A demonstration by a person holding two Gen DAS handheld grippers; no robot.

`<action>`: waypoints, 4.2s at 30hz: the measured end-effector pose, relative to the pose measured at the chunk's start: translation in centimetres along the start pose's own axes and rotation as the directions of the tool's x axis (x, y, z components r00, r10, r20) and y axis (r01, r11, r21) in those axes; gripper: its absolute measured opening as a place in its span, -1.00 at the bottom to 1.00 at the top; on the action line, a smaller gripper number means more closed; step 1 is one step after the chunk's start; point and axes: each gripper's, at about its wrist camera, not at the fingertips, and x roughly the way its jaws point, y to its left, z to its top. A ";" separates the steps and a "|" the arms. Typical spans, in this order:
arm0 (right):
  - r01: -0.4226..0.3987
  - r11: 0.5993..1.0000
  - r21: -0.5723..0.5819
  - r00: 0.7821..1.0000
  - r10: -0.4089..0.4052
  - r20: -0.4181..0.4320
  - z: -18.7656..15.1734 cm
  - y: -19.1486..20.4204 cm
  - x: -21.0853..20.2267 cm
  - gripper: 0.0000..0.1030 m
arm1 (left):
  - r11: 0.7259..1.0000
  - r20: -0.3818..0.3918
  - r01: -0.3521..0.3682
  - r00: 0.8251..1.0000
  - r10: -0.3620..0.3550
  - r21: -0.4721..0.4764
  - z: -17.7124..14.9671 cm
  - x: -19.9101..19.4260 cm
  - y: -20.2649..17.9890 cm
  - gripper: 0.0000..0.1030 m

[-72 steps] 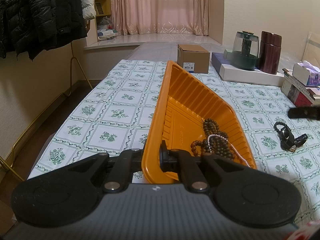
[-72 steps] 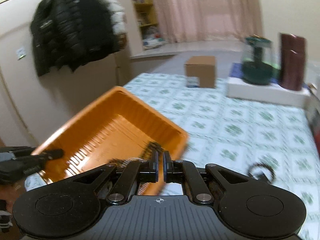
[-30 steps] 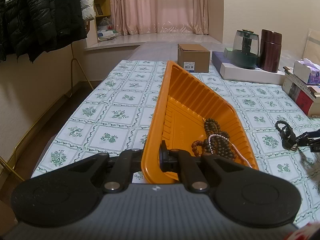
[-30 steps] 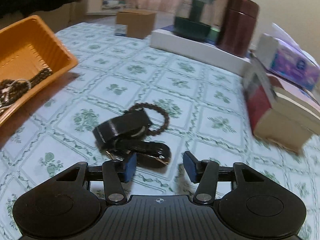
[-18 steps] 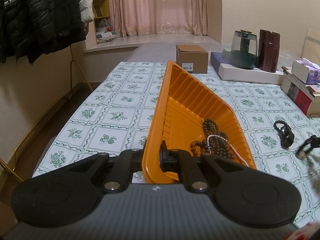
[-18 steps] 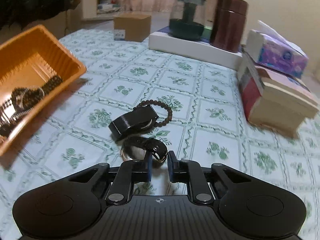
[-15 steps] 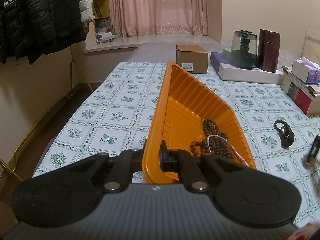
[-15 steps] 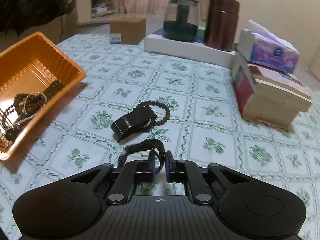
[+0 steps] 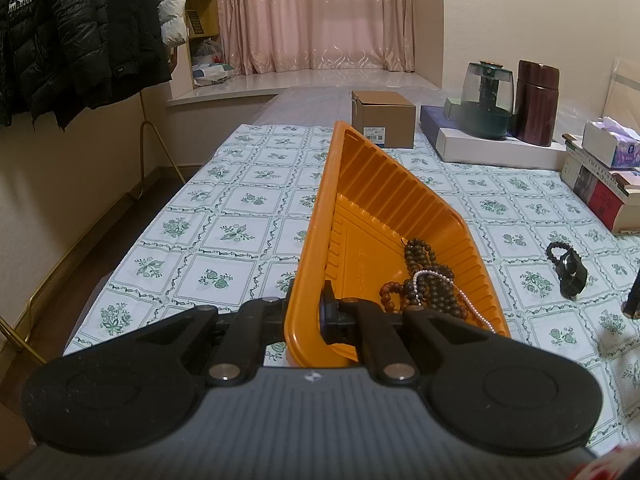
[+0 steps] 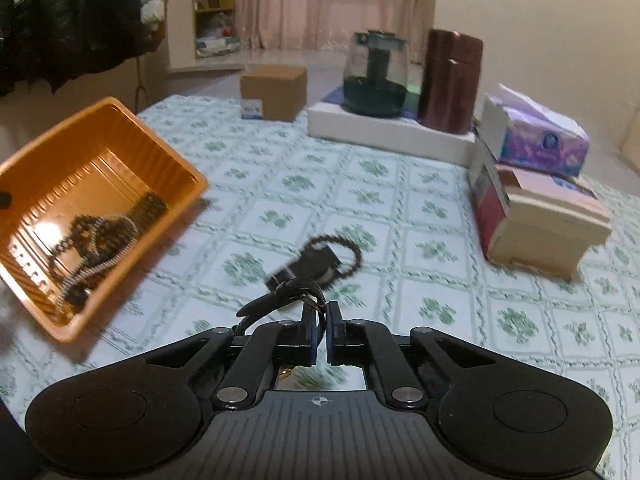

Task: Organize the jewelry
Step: 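Lift the black strap and release it into the tray with the right gripper, then move the right gripper to the black watch and grasp its band, then carry the black watch over the tray and open the right gripper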

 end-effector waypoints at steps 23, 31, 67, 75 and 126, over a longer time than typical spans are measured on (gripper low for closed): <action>-0.323 0.940 -0.107 0.946 0.324 -0.002 5.3 15.2 4.7 -0.92 | 1.000 0.004 0.011 1.000 -0.011 -0.010 0.0 -0.1 0.0 -0.86; -0.366 0.927 -0.085 0.930 0.362 -0.057 4.5 16.5 6.2 -0.91 | 1.000 0.003 0.013 1.000 -0.013 -0.014 0.0 -0.1 0.1 -0.86; -0.014 0.968 0.252 1.000 0.010 0.018 -0.9 0.9 3.5 -0.17 | 1.000 0.002 0.014 1.000 -0.014 -0.002 0.0 -0.1 0.0 -0.85; 0.013 0.963 0.271 1.000 -0.019 0.019 -0.1 -0.2 5.5 -0.03 | 1.000 0.002 0.015 1.000 -0.015 -0.002 0.0 -0.1 0.0 -0.85; -0.234 0.958 0.167 0.972 0.230 0.042 3.1 6.4 2.3 -0.57 | 1.000 0.005 0.019 1.000 -0.019 -0.005 0.0 -0.5 0.1 -0.84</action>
